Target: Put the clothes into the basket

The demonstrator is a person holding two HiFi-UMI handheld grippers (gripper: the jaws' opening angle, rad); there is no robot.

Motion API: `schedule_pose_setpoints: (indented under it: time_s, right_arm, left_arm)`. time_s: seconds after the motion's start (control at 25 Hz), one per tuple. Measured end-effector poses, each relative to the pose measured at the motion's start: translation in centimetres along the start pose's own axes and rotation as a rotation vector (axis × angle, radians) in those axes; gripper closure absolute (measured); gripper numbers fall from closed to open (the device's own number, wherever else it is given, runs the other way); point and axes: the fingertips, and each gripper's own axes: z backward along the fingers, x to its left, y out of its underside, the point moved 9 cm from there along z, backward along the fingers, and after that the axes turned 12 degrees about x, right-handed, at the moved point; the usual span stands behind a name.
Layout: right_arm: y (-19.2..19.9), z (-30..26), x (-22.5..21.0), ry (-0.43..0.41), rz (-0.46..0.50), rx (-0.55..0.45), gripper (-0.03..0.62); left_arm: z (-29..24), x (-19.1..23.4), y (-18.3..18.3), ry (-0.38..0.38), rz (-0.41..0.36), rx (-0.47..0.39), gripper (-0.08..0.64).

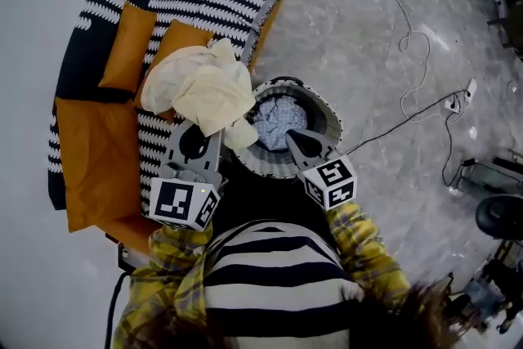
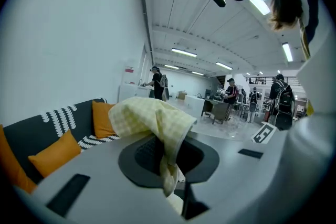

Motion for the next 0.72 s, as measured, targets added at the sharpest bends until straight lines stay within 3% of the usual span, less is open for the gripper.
schedule_pose_setpoints:
  time_s: [0.32, 0.72]
  right_arm:
    - [1.4, 4.0, -1.6, 0.064, -0.045, -0.064, 0.563]
    - [3.9, 7.9, -3.9, 0.15, -0.102, -0.109, 0.563]
  left_arm:
    - [-0.2, -4.8, -3.6, 0.119, -0.049, -0.06, 0.518]
    - [-1.9, -11.9, -5.0, 0.346, -0.087, -0.068, 0.518]
